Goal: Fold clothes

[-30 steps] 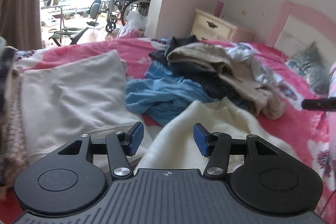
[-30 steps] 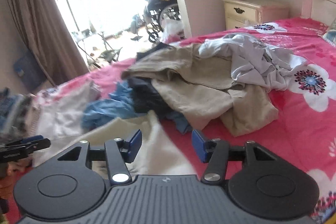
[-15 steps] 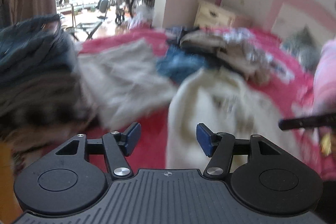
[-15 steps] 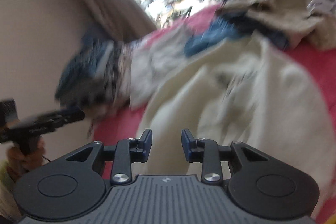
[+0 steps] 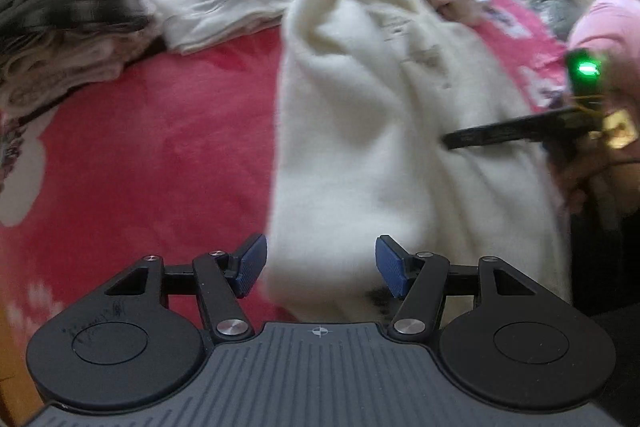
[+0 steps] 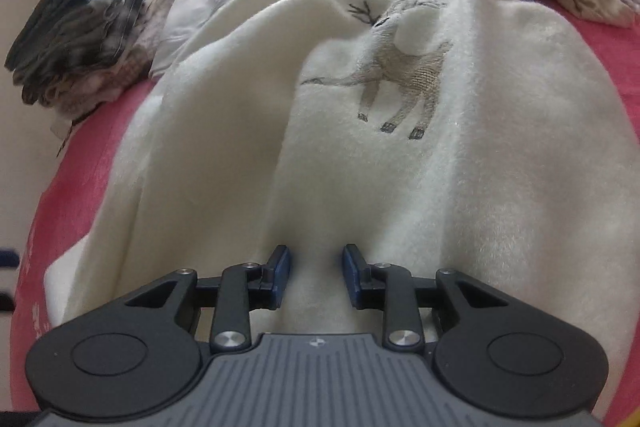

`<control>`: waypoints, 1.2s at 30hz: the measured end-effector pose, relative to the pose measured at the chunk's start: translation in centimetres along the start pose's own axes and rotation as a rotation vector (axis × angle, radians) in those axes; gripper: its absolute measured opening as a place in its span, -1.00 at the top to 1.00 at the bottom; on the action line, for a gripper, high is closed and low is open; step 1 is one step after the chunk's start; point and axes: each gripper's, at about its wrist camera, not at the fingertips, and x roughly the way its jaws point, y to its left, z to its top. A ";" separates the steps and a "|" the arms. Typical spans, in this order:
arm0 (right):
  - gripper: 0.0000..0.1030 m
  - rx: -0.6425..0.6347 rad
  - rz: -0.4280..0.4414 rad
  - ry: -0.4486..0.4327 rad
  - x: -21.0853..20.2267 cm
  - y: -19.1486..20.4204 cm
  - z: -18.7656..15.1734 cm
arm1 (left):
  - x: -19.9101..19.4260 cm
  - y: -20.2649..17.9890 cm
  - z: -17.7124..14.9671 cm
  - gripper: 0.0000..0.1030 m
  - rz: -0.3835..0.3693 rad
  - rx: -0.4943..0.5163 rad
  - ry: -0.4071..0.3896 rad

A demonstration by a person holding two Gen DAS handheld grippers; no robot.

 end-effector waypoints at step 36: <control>0.36 0.093 0.069 -0.045 0.2 -1.6 -0.7 | -1.8 6.7 9.3 0.66 0.824 0.086 -0.154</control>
